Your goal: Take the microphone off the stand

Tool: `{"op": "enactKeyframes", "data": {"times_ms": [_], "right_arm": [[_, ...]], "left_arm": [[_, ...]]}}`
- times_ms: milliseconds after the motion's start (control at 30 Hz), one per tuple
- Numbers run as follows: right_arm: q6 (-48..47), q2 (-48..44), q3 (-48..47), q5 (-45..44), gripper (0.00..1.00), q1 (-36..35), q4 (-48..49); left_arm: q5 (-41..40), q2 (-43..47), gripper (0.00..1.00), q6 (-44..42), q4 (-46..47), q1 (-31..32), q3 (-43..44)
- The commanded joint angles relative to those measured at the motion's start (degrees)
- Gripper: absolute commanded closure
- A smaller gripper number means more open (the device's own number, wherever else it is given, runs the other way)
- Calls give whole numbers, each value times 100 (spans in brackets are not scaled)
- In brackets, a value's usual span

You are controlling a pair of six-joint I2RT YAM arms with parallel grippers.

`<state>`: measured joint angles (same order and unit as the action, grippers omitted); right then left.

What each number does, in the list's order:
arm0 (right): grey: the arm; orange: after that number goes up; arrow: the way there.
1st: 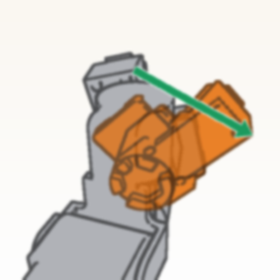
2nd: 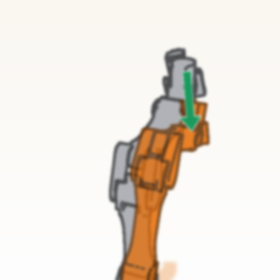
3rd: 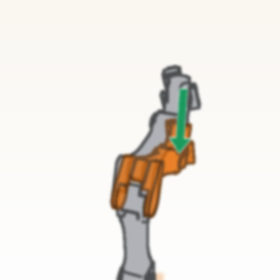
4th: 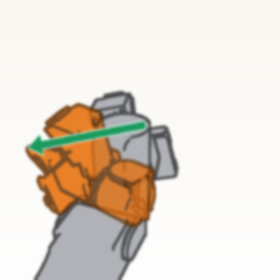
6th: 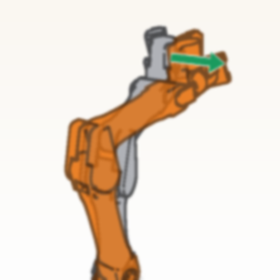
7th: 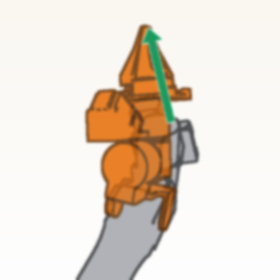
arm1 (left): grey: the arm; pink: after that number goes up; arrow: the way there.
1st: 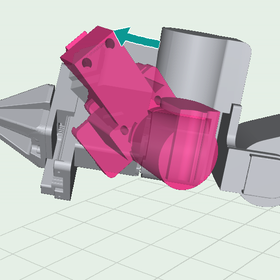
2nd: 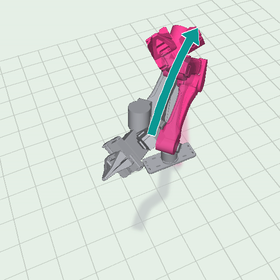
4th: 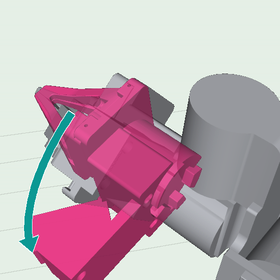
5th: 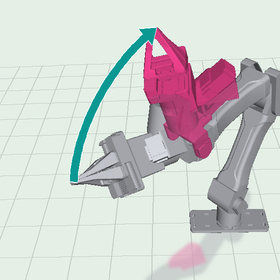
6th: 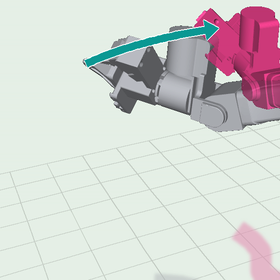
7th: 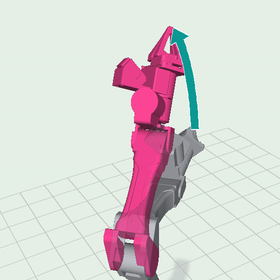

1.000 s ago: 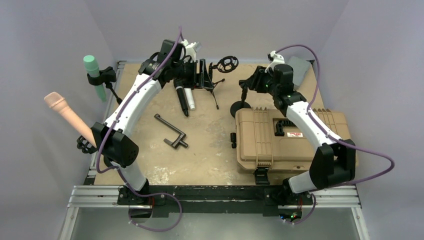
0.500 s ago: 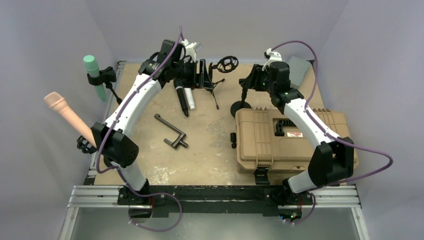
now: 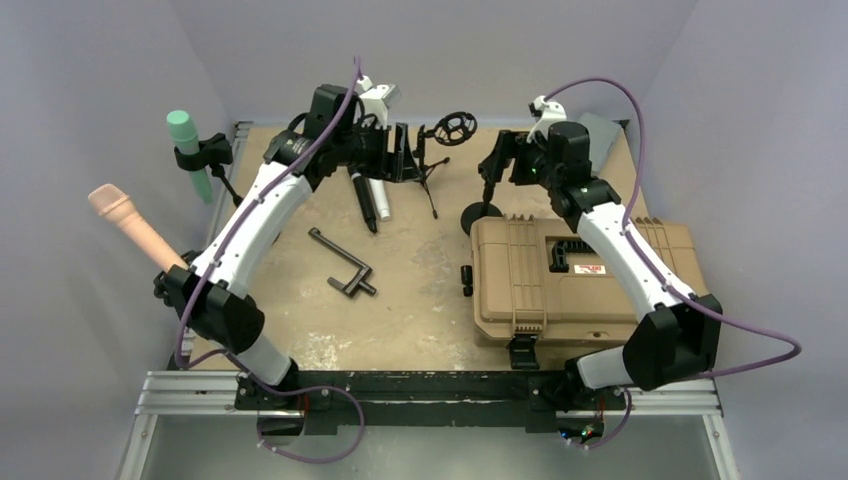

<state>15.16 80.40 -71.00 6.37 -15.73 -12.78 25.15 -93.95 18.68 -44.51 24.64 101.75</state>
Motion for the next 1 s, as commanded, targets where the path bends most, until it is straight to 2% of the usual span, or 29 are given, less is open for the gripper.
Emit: {"op": "enactKeyframes", "data": {"times_ms": [0, 233, 367, 500, 567, 667, 767, 900, 967], "right_arm": [[-55, -515, -317, 425, 12, -73, 482], [185, -1159, -33, 743, 10, -282, 934], [461, -1321, 213, 1034, 10, -514, 1434], [523, -1243, 199, 935, 10, -1011, 1688], [515, -1134, 99, 947, 11, -1314, 1641], [489, -1103, 146, 945, 11, -1590, 1694], [468, -1180, 216, 928, 12, -1654, 1709], [307, -1303, 267, 830, 13, -1654, 1533], [236, -1367, 282, 792, 13, -1658, 1427]], "left_arm": [[-673, 887, 34, -700, 484, 251, -276], [-1368, 2500, 32, -677, 491, 313, -1385], [-2317, 3414, 32, -604, -343, 306, -1530], [-3494, 4195, 30, -531, -1413, 304, -1308], [-3973, 4409, 26, -445, -1960, 302, -1129], [-5150, 4591, 23, -92, -2911, 304, -840], [-6415, 4682, 15, 430, -3709, 304, -658], [-7661, 4576, 3, 952, -4471, 295, -309], [-8259, 4492, 0, 1345, -4822, 276, -243]]}}
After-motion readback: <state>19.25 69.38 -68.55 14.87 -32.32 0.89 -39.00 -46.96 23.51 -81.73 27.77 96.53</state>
